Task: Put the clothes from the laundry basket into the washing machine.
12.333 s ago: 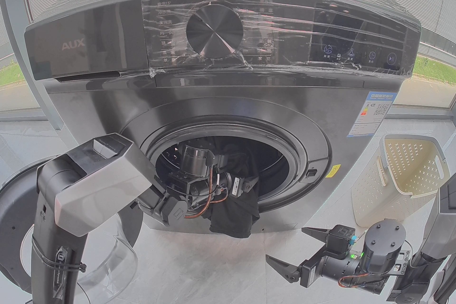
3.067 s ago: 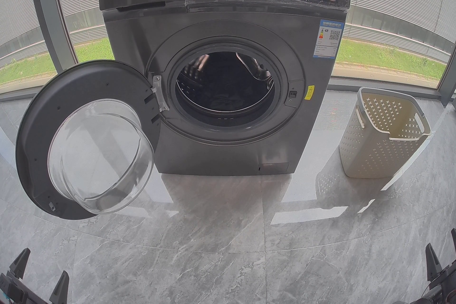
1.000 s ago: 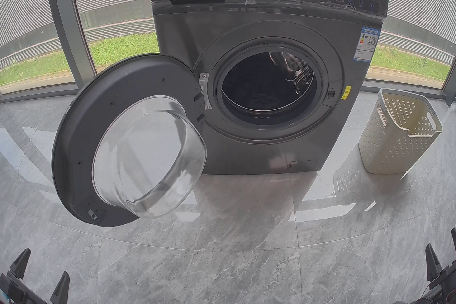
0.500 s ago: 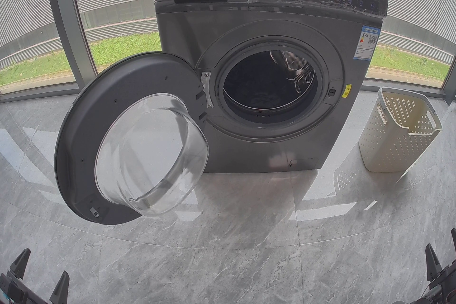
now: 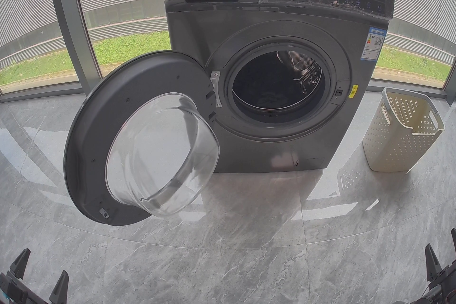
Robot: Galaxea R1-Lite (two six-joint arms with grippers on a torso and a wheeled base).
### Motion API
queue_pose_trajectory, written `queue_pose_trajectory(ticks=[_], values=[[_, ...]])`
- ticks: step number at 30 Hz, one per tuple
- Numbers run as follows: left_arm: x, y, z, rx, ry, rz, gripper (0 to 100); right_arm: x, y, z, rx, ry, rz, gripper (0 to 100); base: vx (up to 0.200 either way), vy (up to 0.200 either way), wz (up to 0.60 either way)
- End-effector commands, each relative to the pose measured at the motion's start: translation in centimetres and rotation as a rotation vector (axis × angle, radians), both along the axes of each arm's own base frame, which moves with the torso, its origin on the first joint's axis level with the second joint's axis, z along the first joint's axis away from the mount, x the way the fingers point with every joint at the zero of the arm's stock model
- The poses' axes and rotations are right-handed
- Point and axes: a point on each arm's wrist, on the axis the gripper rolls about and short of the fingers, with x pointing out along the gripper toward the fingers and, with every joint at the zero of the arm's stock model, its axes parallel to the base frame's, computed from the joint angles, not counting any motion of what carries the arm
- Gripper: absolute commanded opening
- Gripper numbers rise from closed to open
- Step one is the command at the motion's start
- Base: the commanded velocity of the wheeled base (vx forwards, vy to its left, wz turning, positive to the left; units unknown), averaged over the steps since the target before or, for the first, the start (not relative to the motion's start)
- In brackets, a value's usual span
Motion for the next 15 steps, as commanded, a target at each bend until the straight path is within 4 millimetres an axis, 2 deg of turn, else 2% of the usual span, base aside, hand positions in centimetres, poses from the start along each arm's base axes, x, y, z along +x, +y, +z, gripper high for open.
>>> queue_pose_trajectory(ticks=[1, 7, 15], values=[[0.01, 0.0, -0.51, 0.0, 0.001, 0.001, 100, 0.01, 0.0, -0.52, -0.002, 0.002, -0.001, 100, 0.0, 0.0, 0.0], [0.01, 0.0, -0.53, -0.002, 0.003, 0.001, 100, 0.01, 0.0, -0.54, -0.003, 0.004, 0.0, 100, 0.0, 0.0, 0.6], [0.01, 0.0, -0.51, -0.002, 0.001, 0.001, 100, 0.01, 0.0, -0.52, -0.002, 0.002, 0.002, 100, 0.0, 0.0, 0.0]])
